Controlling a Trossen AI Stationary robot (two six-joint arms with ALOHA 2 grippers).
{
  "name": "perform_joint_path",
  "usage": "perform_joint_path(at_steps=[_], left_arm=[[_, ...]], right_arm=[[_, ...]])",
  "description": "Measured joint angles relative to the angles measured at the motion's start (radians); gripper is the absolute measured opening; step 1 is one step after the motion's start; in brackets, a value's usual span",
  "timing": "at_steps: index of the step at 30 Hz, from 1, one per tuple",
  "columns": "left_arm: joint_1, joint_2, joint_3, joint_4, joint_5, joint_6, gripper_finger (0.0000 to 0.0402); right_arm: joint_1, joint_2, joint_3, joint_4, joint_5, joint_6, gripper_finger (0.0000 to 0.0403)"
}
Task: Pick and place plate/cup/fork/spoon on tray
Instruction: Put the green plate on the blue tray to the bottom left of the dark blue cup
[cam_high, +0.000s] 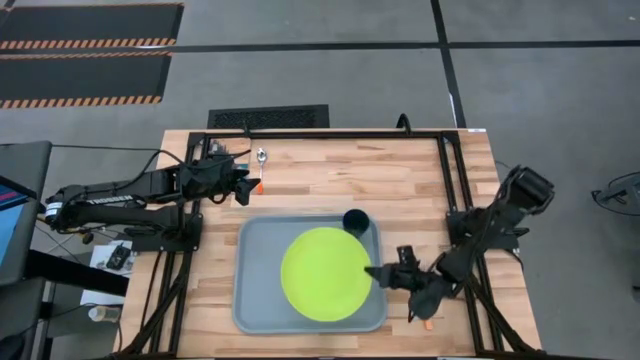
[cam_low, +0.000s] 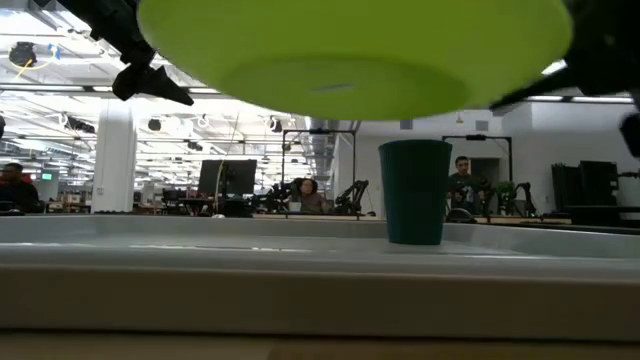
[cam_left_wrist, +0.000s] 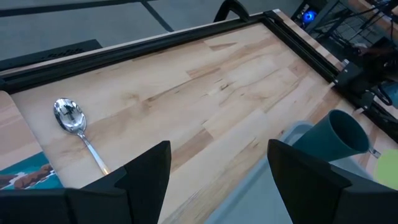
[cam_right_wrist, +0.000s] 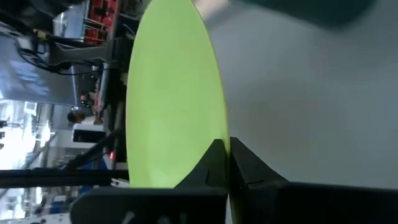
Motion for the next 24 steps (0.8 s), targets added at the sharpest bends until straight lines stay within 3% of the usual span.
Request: perform_joint_path(at_steps=[12, 24], left_arm=[[0.0, 0.0, 0.0, 0.0, -0.001, 0.002, 0.0254], [0.0, 0.0, 0.0, 0.0, -0.003, 0.015, 0.0254]], right_arm=[[0.035, 0.171, 0.0, 0.039, -0.03, 0.273, 0.0005], [0.035, 0.173, -0.001, -0.109, -0.157, 0.359, 0.0007]])
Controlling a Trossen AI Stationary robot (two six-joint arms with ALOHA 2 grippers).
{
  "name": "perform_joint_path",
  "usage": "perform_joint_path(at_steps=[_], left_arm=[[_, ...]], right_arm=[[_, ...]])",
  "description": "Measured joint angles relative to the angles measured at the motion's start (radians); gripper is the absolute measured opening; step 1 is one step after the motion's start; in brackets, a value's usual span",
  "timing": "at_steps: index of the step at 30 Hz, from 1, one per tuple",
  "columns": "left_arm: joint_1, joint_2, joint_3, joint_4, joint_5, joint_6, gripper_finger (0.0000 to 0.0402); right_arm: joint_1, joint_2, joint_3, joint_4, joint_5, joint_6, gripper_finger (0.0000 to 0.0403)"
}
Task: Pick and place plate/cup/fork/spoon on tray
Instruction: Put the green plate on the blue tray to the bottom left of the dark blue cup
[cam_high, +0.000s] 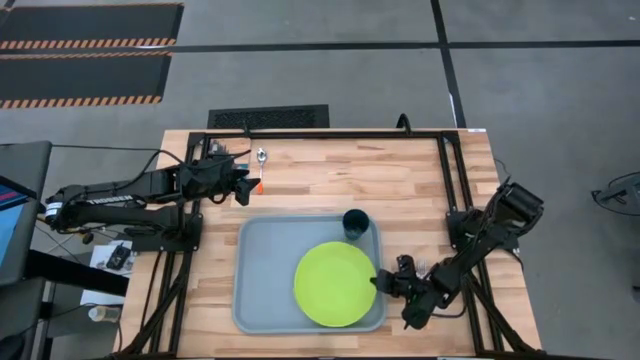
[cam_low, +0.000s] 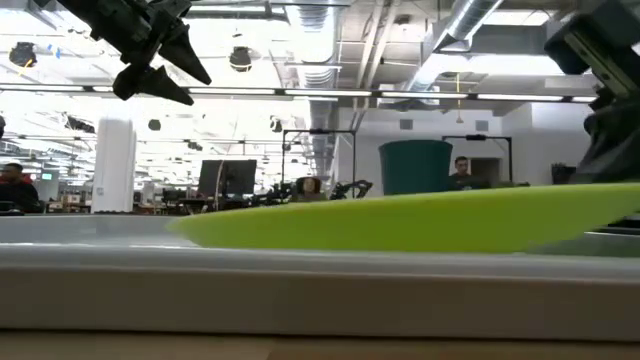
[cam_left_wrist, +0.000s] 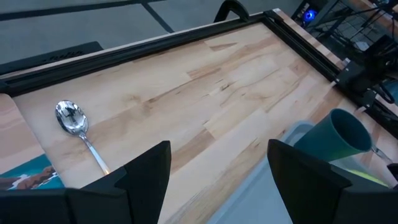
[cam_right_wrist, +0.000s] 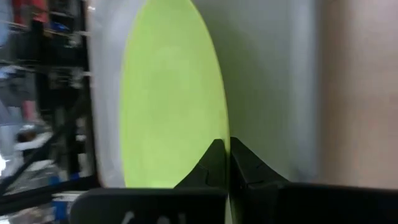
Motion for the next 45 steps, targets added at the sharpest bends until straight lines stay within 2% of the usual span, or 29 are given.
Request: perform_joint_path(at_steps=[11, 16, 25, 45], left_arm=[[0.0, 0.0, 0.0, 0.0, 0.0, 0.0, 0.0254], [0.0, 0.0, 0.0, 0.0, 0.0, 0.001, 0.0254], [0.0, 0.0, 0.0, 0.0, 0.0, 0.001, 0.0254], [0.0, 0.0, 0.0, 0.0, 0.0, 0.001, 0.0254]], right_arm=[[-0.01, -0.046, 0.0, -0.091, -0.008, 0.0, 0.0009], [-0.016, -0.047, 0.0, -0.115, -0.066, -0.008, 0.0013], [-0.016, -0.047, 0.0, -0.125, -0.091, -0.022, 0.0027], [-0.038, -0.047, 0.0, -0.125, -0.107, -0.066, 0.0108]])
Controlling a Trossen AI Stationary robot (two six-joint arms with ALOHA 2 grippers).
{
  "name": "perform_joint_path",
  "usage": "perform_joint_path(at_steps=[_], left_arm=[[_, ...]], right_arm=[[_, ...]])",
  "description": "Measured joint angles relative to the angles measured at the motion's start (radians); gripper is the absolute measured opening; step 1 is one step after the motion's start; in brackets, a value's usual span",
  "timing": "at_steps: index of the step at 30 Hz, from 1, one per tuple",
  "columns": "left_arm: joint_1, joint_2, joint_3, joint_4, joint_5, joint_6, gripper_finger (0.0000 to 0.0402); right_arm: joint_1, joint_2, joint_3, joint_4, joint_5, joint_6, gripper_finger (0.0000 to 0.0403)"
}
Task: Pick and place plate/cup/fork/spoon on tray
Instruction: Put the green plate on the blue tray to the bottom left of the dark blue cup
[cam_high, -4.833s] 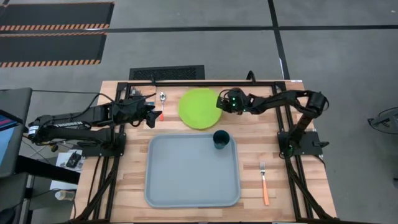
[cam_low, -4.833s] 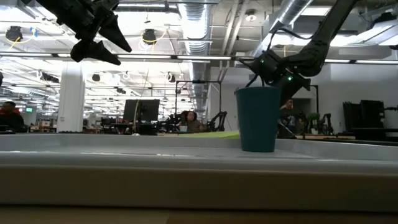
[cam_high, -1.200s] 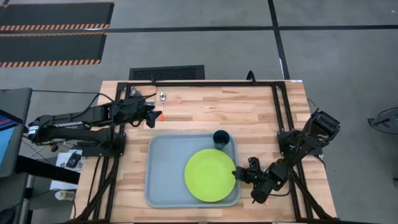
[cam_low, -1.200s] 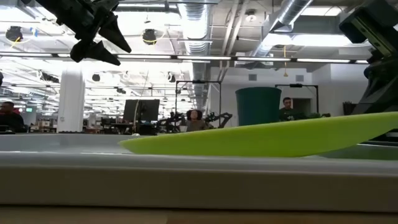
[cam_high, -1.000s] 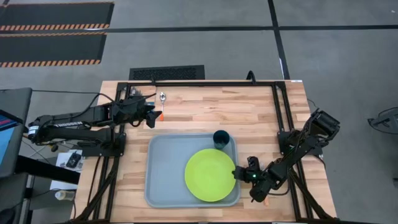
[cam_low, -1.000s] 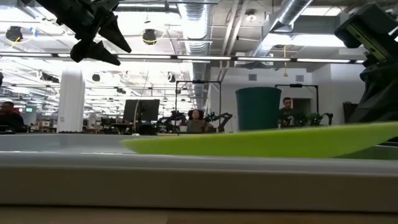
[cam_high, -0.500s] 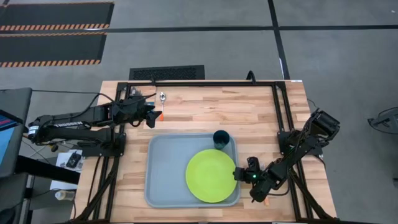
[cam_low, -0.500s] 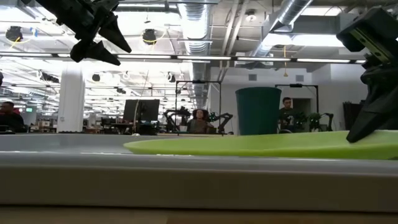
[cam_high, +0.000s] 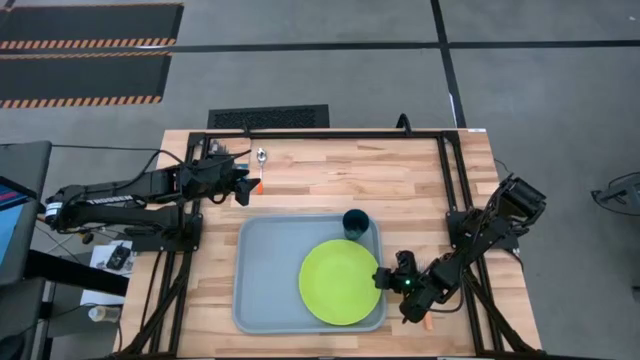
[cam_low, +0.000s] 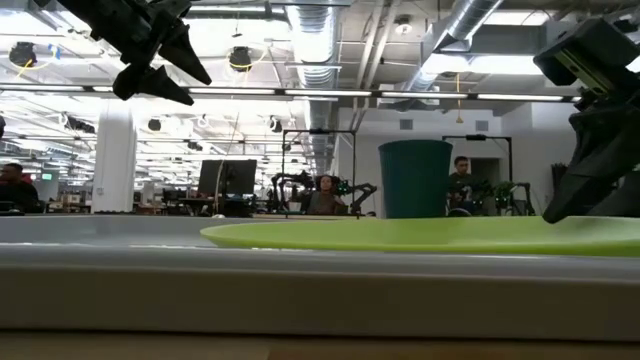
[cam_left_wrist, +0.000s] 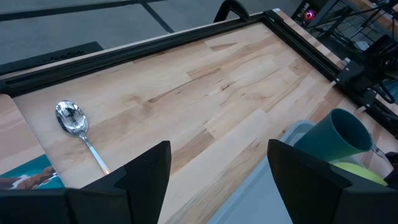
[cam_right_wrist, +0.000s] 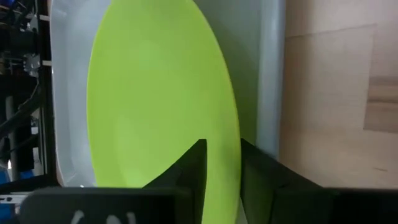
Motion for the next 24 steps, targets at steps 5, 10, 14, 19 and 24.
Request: perform_joint_path(at_steps=[5, 10, 14, 19, 24], left_arm=[[0.0, 0.0, 0.0, 0.0, 0.0, 0.0, 0.0254], [0.0, 0.0, 0.0, 0.0, 0.0, 0.0, 0.0254], [0.0, 0.0, 0.0, 0.0, 0.0, 0.0, 0.0254], [0.0, 0.0, 0.0, 0.0, 0.0, 0.0, 0.0254], [0.0, 0.0, 0.0, 0.0, 0.0, 0.0, 0.0254]], right_arm=[[0.004, 0.0, 0.0, 0.002, 0.001, -0.002, 0.0131], [0.004, -0.003, 0.0, 0.003, 0.002, 0.0, 0.0161], [0.004, -0.038, 0.0, -0.026, -0.001, 0.0, 0.0184], [0.004, -0.116, 0.0, -0.117, -0.002, 0.001, 0.0199], [-0.005, -0.182, 0.0, -0.216, -0.005, 0.001, 0.0197]])
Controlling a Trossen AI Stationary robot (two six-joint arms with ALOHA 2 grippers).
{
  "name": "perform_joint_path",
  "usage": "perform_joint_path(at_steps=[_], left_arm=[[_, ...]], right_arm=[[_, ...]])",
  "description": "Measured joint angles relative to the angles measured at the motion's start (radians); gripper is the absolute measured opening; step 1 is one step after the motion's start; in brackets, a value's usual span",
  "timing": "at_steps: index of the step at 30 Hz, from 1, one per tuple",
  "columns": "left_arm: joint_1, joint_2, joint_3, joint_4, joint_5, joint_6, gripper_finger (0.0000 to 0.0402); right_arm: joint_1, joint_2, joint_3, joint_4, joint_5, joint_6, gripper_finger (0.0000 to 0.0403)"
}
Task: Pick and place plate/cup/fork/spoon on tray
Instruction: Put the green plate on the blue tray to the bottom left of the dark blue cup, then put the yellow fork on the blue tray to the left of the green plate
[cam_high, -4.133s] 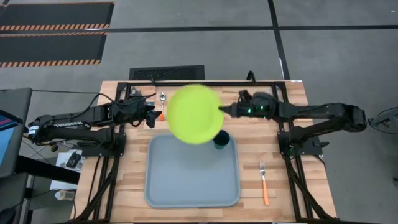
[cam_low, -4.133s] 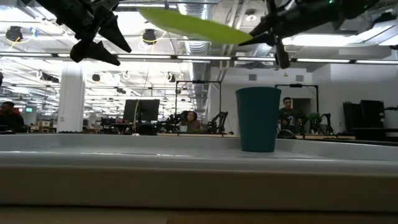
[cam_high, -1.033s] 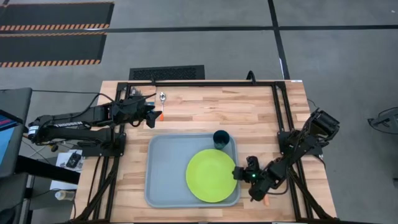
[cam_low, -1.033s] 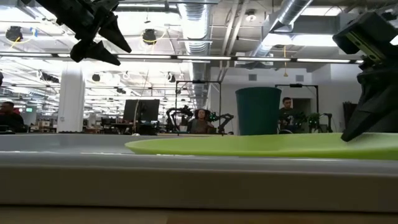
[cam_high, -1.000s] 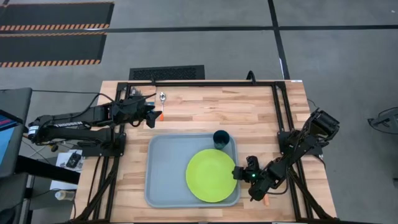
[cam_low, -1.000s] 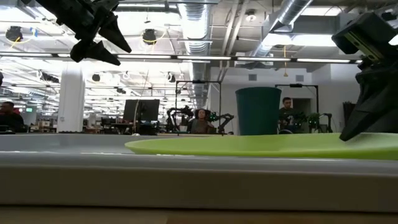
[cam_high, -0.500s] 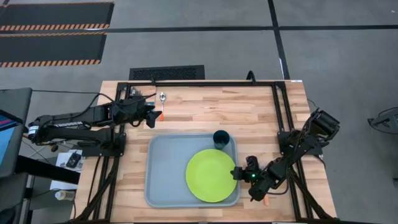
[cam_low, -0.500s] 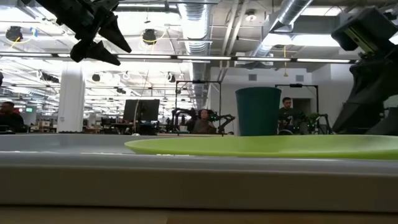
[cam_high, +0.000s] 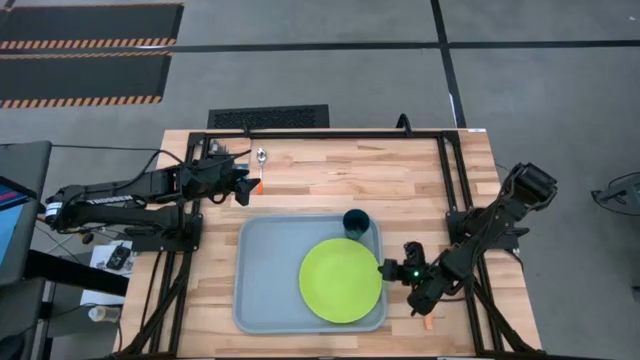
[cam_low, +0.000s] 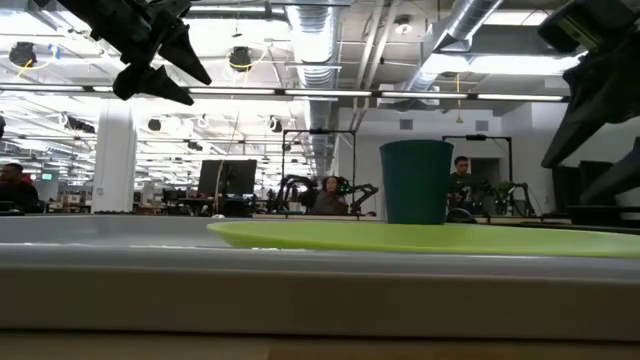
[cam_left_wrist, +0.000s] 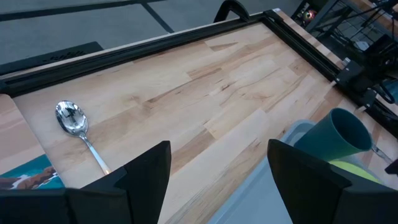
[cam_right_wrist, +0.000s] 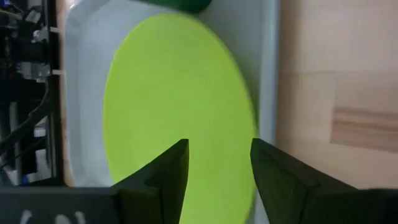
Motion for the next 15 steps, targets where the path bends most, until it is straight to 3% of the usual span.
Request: perform_joint_path(at_steps=[7, 15], left_arm=[[0.0, 0.0, 0.0, 0.0, 0.0, 0.0, 0.0254], [0.0, 0.0, 0.0, 0.0, 0.0, 0.0, 0.0254]], right_arm=[[-0.008, -0.078, 0.0, -0.119, -0.111, -0.023, 0.0197], [-0.008, -0.144, 0.0, -0.251, -0.422, 0.008, 0.0198]])
